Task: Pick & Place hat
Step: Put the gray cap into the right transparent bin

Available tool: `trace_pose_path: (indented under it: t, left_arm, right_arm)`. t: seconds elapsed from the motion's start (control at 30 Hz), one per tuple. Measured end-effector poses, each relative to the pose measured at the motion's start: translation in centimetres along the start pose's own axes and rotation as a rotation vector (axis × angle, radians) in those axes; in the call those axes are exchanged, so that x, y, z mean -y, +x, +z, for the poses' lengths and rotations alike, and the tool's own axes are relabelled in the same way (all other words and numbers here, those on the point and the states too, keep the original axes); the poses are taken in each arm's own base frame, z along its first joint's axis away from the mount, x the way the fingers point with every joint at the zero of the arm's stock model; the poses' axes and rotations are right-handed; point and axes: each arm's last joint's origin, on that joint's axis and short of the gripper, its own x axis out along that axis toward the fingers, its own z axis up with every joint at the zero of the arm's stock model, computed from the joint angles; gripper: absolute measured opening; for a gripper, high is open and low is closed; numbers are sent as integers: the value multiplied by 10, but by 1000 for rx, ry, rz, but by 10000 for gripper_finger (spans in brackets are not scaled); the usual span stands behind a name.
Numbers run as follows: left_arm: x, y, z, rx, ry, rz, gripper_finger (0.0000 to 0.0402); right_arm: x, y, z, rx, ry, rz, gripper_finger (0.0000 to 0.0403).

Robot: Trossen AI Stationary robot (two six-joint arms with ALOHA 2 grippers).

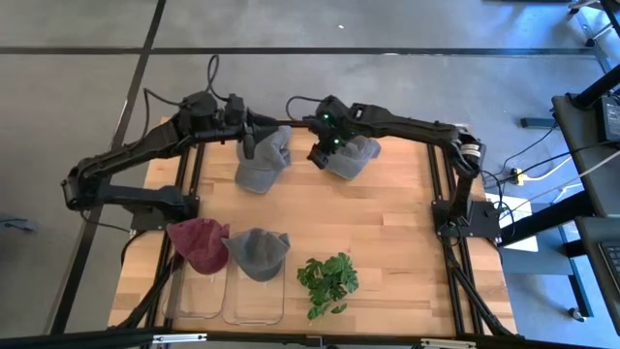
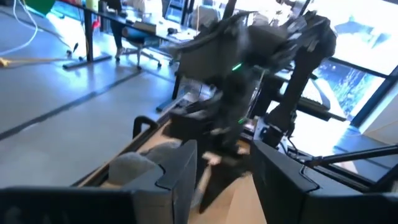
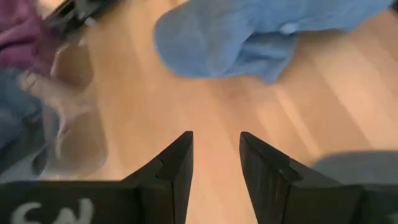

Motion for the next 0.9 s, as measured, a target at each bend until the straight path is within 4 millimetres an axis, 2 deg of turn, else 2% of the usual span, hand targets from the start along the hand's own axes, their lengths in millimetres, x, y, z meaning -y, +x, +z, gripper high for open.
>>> trace_pose_path:
  t: [0.1,0.27,0.4,0.67,0.77,0.9]
  left_arm:
    - [4,-8,3,22,8,-13,145]
    - [10,-14,4,33,9,-37,144]
    - [15,-14,3,28,11,-62,145]
    - [20,-13,2,19,20,-86,146]
    - [20,-13,2,20,22,-86,144]
    - [20,-13,2,19,30,-86,144]
  right_arm:
    - [5,20,3,22,47,26,132]
    - [14,59,1,-13,109,182,132]
    - [20,75,-1,-8,138,173,132]
    - [25,83,-4,8,156,152,132]
    - [29,84,-17,12,199,152,132]
    - [39,75,-45,78,268,170,132]
